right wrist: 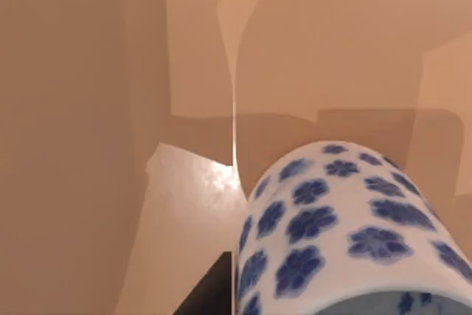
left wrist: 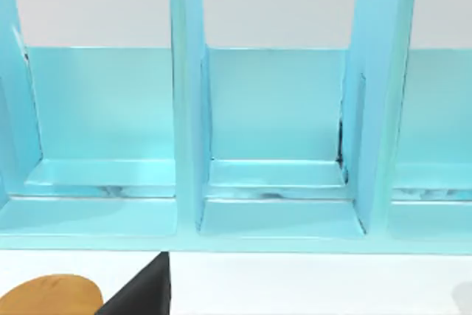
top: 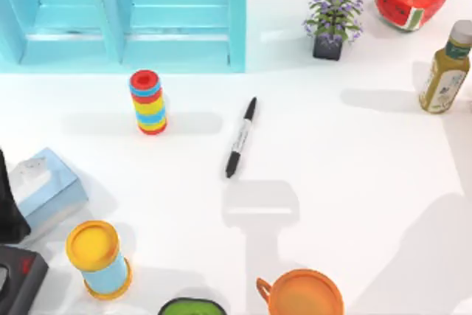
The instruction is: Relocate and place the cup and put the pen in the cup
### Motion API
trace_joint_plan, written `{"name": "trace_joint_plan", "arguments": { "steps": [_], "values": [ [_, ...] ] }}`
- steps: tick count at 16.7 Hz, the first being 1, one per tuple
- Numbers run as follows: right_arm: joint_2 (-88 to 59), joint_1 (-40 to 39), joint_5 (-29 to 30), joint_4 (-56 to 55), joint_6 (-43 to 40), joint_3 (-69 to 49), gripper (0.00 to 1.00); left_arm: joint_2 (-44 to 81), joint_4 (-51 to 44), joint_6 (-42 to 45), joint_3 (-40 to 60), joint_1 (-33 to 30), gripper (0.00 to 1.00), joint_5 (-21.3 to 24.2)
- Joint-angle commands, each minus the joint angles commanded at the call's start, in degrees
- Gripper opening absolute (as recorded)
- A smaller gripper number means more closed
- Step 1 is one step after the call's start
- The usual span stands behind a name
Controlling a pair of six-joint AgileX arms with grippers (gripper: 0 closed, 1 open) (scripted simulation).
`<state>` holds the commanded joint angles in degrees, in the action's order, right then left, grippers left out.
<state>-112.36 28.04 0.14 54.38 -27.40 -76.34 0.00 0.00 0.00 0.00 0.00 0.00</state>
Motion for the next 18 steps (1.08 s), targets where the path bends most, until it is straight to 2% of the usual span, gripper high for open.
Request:
{"name": "trace_joint_plan", "arguments": {
  "steps": [7,18],
  "values": [
    [0.0,0.0,0.0,0.0,0.0,0.0,0.02,0.0,0.0,0.0,0.0,0.0,1.0,0.0],
    [0.53,-0.92,-0.01,0.89,0.96,-0.9,0.0,0.0,0.0,0.0,0.0,0.0,1.0,0.0]
  ]
}}
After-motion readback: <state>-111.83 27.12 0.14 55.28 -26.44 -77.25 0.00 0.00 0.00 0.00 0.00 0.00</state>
